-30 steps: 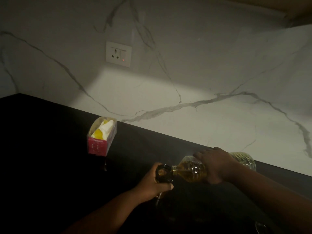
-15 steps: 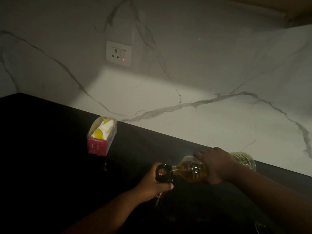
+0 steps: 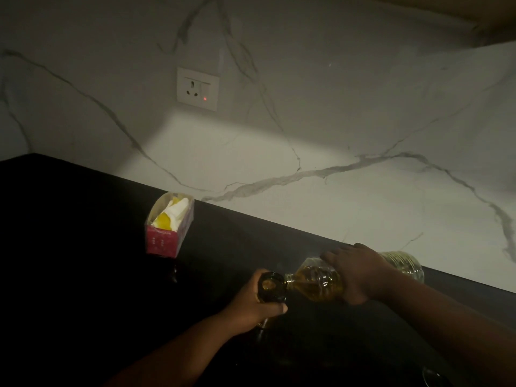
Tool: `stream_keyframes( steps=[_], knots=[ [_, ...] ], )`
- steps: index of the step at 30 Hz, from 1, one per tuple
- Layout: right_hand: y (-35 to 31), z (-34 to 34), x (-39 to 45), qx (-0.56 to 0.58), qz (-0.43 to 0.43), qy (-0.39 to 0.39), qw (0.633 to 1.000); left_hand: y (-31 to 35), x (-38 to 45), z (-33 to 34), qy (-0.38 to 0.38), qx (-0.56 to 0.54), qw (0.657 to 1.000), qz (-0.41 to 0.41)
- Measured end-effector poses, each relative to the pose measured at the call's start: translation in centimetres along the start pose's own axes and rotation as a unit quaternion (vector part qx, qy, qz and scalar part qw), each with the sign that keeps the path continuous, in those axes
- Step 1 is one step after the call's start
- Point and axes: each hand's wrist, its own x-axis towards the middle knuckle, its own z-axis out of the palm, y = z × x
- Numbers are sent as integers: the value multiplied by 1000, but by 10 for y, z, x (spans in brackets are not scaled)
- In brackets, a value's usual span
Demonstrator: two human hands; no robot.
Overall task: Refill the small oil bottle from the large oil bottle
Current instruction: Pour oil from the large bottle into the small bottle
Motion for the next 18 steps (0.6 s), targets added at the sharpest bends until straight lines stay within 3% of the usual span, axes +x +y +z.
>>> stream_keyframes(
  steps=[18],
  knots=[
    [2,2,1,-11,-1,8,1000,0,0,0,2,-2,1000,-1]
  ],
)
